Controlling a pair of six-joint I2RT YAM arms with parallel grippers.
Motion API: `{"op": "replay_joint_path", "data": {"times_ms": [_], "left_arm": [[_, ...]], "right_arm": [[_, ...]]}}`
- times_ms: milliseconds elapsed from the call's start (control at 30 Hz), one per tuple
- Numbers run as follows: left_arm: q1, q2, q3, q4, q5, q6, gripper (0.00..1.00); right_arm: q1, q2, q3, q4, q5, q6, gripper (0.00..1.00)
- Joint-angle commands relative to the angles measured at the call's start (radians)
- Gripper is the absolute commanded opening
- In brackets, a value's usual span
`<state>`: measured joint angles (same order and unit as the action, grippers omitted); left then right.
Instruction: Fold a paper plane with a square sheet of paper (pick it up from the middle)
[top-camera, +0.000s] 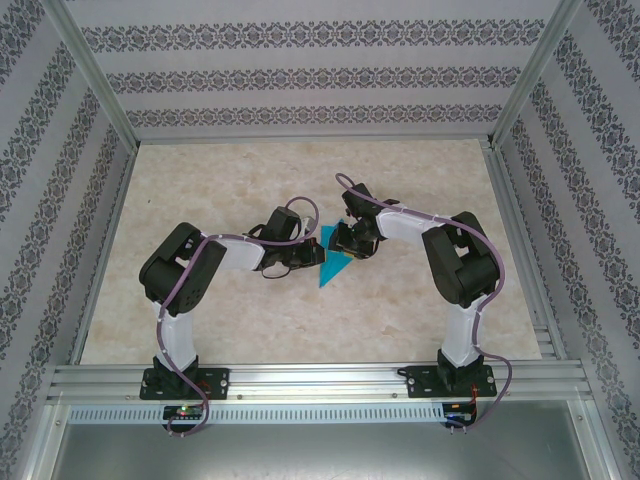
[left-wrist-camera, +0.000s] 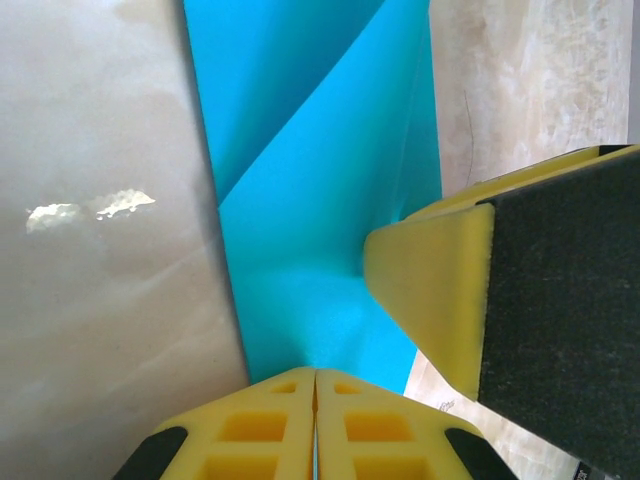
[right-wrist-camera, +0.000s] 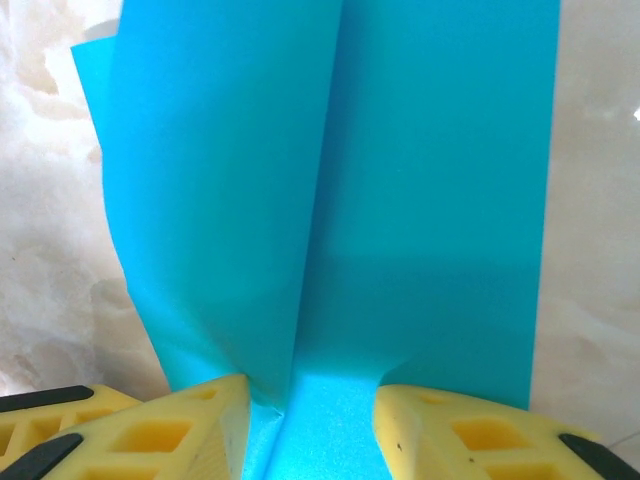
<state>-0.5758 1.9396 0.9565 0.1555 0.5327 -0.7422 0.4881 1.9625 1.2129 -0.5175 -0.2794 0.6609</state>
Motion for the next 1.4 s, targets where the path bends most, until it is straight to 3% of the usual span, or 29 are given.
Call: {"op": "replay_joint_path", "data": {"times_ms": [0, 667, 1033, 1133, 1367], "left_arm": [[0.013, 0.021, 0.018, -0.019, -0.02, 0.015, 0.09], [0.01, 0.051, 0.021, -0.088, -0.022, 0.027, 0.09], [0.0, 0.061, 0.043, -0.209, -0.083, 0.052, 0.06], [-0.001, 0.062, 0.045, -0.223, -0.092, 0.05, 0.06], [-0.003, 0.062, 0.053, -0.245, -0.102, 0.051, 0.06]], "right_arm": [[-0.013, 0.145, -0.08, -0.083, 0.146, 0.003, 0.42], [-0.016, 0.068, -0.05, -0.07, 0.092, -0.018, 0.44], [-0.066, -0.208, -0.078, 0.075, -0.046, -0.038, 0.44], [-0.07, -0.227, -0.112, 0.141, -0.112, -0.056, 0.39], [-0.069, -0.136, -0.141, 0.284, -0.272, -0.055, 0.11]]}}
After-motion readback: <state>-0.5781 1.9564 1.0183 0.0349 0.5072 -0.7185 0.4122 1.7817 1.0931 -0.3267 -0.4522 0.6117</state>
